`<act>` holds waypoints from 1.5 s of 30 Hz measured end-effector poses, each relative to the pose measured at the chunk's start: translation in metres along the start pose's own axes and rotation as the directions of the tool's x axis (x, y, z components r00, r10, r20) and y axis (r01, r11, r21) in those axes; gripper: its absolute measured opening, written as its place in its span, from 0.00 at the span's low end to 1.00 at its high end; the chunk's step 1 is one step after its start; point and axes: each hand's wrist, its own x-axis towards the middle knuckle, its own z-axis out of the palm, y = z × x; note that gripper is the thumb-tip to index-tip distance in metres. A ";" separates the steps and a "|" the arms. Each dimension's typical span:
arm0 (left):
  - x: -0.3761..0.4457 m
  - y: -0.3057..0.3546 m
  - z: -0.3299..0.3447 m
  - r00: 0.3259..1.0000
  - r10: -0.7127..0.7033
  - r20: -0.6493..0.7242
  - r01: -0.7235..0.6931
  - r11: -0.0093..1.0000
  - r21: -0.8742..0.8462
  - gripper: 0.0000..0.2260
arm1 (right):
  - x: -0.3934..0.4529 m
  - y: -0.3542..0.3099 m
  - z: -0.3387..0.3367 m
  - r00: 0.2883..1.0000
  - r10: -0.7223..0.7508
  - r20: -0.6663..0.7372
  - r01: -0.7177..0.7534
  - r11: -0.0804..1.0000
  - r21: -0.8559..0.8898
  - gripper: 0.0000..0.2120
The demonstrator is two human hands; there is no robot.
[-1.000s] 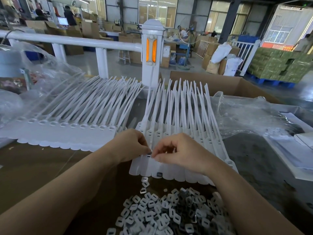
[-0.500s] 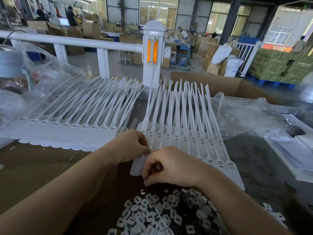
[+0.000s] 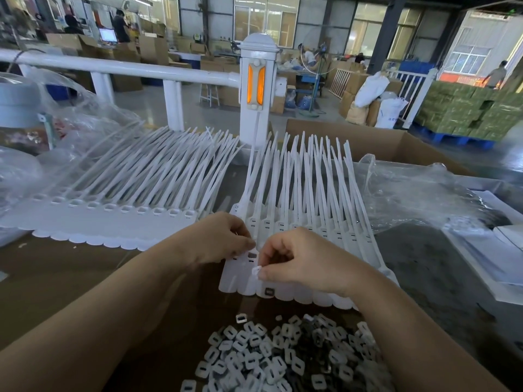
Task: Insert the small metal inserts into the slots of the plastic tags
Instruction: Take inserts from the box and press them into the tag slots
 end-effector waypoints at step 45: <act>-0.008 0.012 -0.010 0.977 0.166 0.131 -0.094 0.896 -0.435 0.14 | 0.001 0.011 -0.008 0.965 0.165 -0.202 -0.087 0.934 0.345 0.02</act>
